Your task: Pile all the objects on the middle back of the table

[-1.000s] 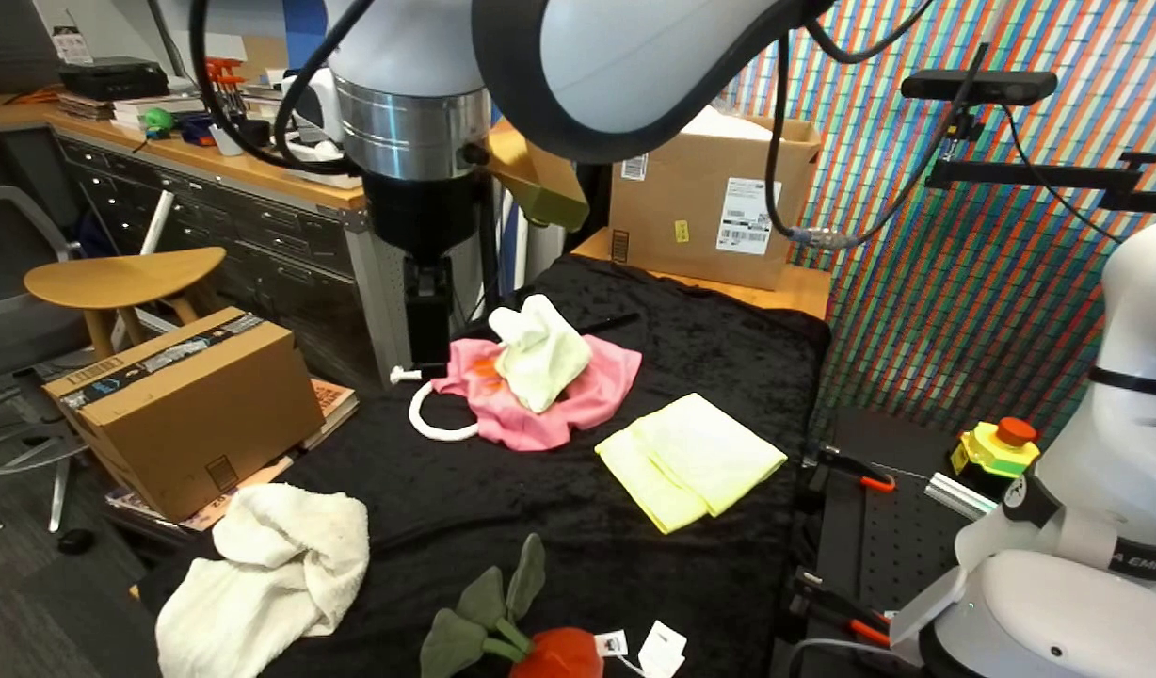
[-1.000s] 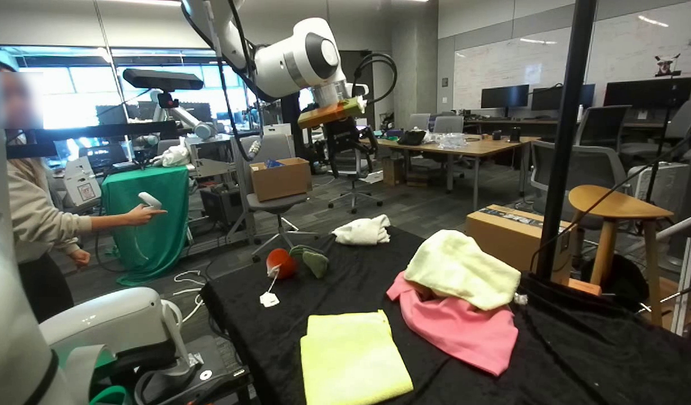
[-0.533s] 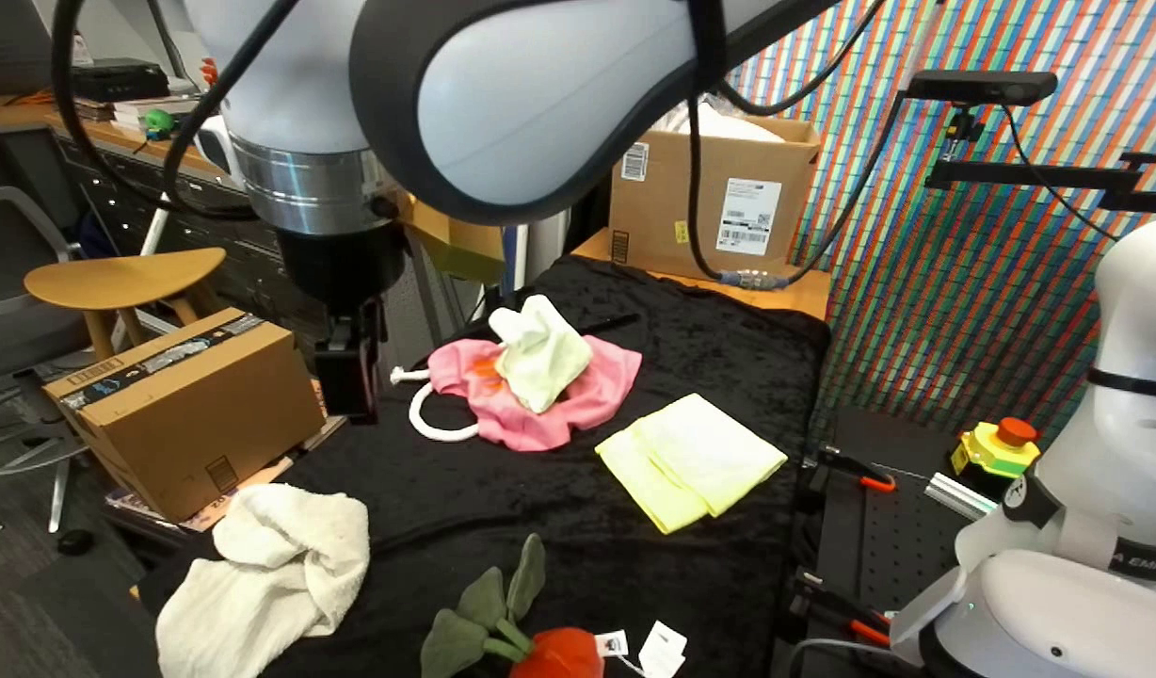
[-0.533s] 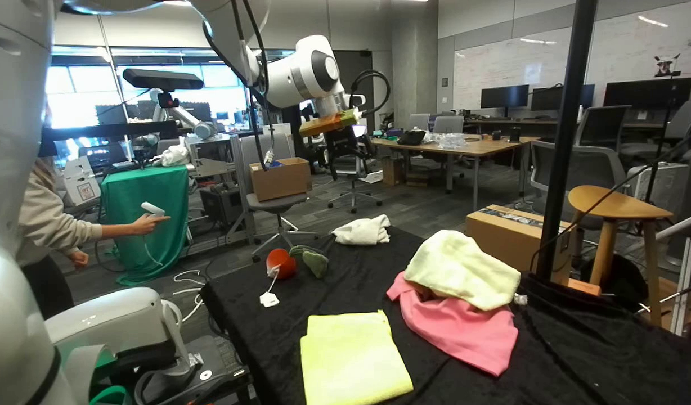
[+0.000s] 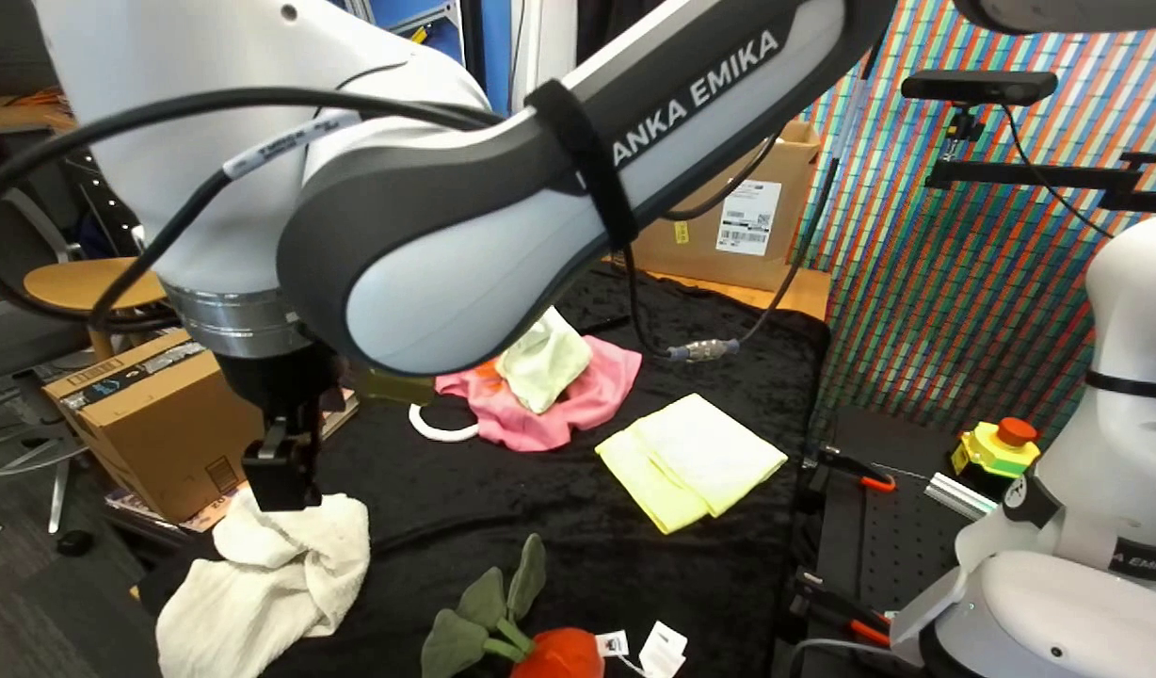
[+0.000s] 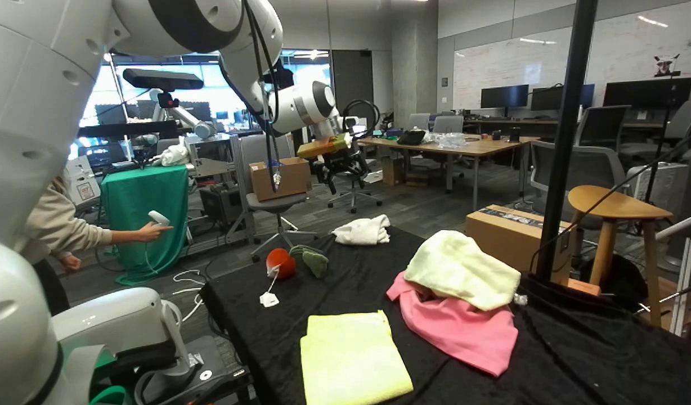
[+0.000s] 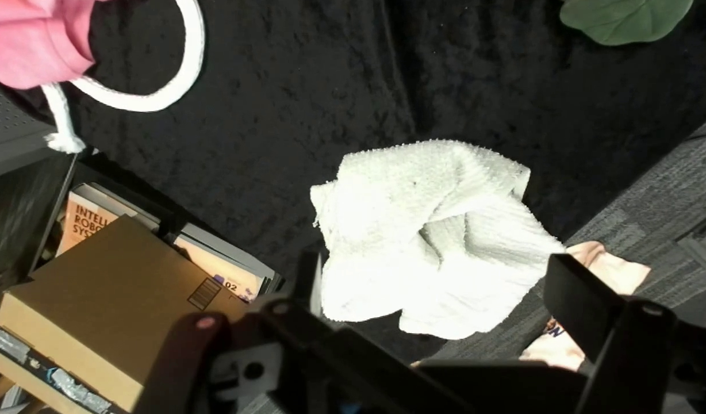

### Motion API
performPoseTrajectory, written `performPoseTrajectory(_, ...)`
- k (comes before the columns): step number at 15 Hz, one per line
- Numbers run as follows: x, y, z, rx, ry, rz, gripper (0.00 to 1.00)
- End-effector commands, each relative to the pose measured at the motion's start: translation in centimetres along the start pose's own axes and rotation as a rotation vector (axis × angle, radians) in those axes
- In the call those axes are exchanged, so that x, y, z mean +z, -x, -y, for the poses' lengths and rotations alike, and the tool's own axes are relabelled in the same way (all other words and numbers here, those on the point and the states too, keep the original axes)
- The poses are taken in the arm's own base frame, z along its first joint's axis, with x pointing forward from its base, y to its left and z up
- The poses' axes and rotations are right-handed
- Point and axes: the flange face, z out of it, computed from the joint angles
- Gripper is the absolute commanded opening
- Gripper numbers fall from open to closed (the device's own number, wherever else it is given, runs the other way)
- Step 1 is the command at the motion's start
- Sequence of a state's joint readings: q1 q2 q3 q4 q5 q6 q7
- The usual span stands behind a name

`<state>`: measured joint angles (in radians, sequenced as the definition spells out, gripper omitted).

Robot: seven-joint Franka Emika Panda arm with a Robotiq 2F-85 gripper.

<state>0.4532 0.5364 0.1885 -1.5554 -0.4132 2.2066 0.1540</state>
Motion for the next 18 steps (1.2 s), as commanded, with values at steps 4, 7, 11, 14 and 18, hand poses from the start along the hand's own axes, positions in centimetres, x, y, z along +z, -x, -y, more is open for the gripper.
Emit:
performPoseTrajectory(4,3.1,-2.8,1.2,-0.018,0.043,0.039,1.0)
performPoseTrajectory(7,4.6,-3.7,1.0,-0.018,0.051,0.058,1.0)
performPoseTrajectory(11,5.9,-4.9,-0.1,0.0,0.061,0.082,1.0)
performPoseTrajectory(14,7.3,-5.6,-1.6,0.035,0.074,0.094,1.0)
performPoseTrajectory(18,10.2,-5.6,-3.7,0.098,0.115,0.126,1.0)
